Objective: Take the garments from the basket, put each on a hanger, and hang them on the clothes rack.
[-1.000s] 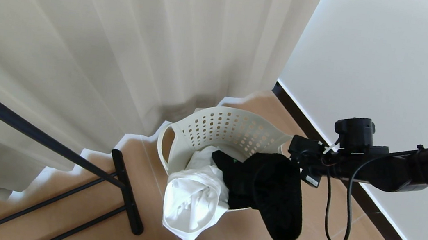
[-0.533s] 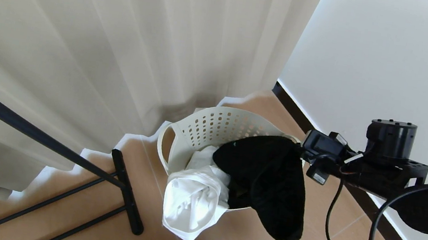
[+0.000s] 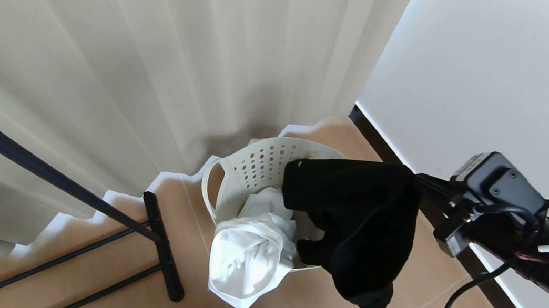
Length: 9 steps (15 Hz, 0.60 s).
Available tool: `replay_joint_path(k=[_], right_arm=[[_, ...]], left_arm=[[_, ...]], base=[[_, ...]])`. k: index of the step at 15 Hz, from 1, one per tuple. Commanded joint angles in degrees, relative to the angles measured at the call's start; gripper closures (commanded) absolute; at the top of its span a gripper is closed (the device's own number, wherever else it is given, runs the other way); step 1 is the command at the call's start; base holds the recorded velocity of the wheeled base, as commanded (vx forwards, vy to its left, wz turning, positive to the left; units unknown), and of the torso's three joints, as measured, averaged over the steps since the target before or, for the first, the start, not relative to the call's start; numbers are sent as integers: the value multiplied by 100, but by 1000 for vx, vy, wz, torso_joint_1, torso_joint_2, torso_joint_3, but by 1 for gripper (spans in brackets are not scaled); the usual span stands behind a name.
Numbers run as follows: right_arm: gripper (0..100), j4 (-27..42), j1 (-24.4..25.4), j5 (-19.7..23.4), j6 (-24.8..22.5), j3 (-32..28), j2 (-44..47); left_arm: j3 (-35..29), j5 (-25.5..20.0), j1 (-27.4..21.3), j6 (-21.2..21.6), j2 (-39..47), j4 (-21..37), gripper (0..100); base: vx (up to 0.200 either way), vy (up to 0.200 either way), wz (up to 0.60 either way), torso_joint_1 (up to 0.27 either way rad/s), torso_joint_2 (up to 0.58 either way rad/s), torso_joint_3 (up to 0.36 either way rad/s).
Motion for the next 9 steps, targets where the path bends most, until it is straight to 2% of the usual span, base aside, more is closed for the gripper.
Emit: replay_joint_path(k=[1,3,9], right_arm=[[100,5,571,-417,312,184,-787],[100,-4,782,-698,382,307,-1042],[100,5,782,-716,373,386,-1359]], left_arm=[[0,0,2,-2,-1,-8,0],[0,0,2,-2,-1,1,0],[0,-9,2,-2,-1,1,0]], base=[[0,0,0,0,0,0],[0,0,0,0,0,0],[0,0,0,0,0,0]])
